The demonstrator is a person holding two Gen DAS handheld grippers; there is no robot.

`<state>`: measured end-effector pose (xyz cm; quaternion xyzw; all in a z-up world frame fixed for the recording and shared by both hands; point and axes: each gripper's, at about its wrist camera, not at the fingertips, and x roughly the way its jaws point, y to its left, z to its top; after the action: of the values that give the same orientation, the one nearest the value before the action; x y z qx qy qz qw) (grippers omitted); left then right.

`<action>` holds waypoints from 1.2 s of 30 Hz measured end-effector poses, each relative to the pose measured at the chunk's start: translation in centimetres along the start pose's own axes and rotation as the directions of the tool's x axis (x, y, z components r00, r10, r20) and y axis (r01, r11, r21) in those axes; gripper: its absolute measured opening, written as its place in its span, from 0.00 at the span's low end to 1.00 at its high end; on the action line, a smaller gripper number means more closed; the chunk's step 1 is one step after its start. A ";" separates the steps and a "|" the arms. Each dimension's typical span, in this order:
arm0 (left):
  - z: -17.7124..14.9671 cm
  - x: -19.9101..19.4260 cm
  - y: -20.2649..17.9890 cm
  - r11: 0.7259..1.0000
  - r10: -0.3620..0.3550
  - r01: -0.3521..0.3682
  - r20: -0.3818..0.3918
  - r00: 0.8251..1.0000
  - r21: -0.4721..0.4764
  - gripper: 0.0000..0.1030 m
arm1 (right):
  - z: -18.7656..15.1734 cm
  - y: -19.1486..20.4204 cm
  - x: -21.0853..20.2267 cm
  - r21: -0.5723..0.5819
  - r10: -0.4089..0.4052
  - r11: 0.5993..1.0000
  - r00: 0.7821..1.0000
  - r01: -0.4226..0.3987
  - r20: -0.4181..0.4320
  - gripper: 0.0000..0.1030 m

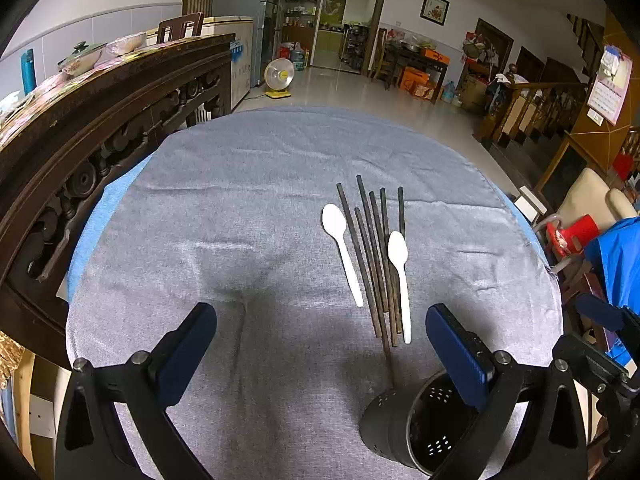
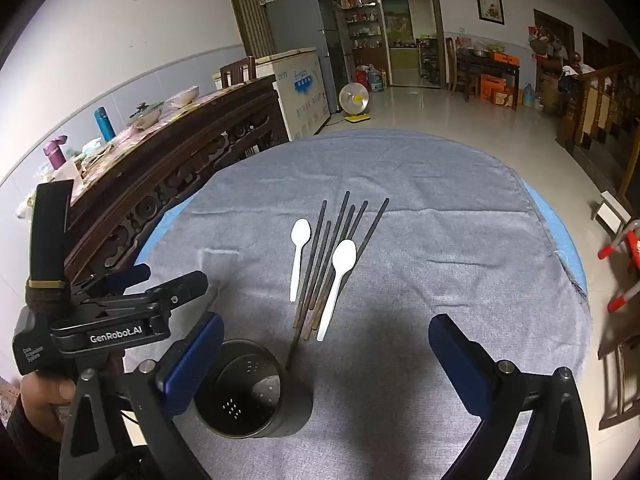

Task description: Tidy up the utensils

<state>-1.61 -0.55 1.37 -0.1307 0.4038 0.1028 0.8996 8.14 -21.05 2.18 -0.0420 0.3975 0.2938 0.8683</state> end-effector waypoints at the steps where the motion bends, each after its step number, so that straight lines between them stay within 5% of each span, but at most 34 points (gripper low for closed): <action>1: 0.0 0.0 0.0 1.000 0.001 -0.001 0.000 1.000 0.000 1.00 | 0.0 0.0 0.0 0.003 0.001 1.000 1.000 -0.001 0.000 1.00; 36: 0.0 0.4 -0.4 1.000 0.011 -0.011 -0.010 1.000 0.013 1.00 | 0.8 0.0 0.0 -0.008 0.008 1.000 1.000 -0.008 0.000 1.00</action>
<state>-1.29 -0.92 1.13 -0.1231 0.4097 0.1042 0.8979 8.65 -20.84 2.72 -0.0438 0.3966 0.2988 0.8669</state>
